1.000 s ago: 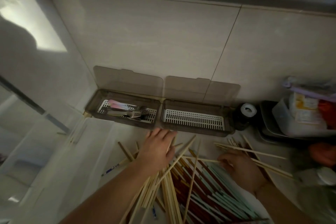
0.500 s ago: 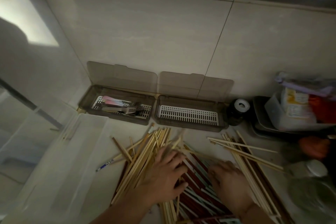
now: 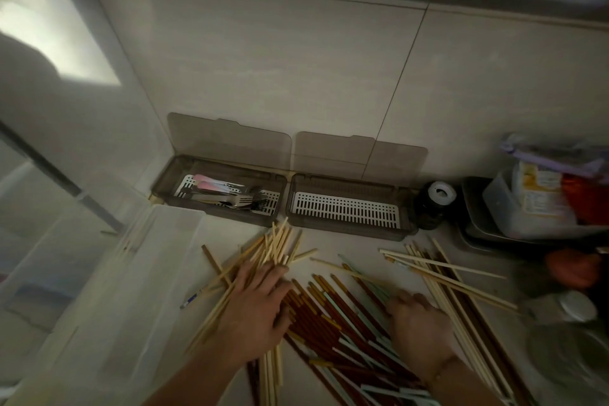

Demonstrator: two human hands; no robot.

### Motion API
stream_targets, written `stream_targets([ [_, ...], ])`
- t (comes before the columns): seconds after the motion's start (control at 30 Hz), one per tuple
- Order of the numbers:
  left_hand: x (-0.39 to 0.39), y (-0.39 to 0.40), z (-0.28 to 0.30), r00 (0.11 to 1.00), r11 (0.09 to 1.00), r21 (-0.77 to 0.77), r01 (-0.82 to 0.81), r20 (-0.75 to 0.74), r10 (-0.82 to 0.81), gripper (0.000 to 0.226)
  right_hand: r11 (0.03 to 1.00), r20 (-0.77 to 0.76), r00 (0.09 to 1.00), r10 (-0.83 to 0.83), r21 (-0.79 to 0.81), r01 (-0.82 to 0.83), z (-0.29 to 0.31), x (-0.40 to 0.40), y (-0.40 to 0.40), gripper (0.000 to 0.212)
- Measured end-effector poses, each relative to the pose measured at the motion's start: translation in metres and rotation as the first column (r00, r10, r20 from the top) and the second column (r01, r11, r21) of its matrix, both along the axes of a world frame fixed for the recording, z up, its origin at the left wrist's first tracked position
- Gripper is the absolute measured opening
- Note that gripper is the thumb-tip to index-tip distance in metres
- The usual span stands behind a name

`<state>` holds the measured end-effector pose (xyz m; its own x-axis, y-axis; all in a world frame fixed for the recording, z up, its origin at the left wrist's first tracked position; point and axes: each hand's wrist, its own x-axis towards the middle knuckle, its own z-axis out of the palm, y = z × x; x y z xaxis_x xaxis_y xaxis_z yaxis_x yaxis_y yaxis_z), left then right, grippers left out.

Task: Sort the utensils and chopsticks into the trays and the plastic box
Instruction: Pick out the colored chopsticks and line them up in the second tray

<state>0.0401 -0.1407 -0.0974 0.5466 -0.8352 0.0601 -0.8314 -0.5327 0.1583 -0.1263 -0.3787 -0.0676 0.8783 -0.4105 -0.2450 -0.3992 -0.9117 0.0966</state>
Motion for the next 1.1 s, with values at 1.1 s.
stream_targets([
  [1.1,0.010,-0.007,-0.010,0.929,0.939,0.010,-0.343,-0.148,0.340,0.085,0.695,0.528,0.774,-0.349,0.700,-0.164,0.041,0.048,-0.017,0.008],
])
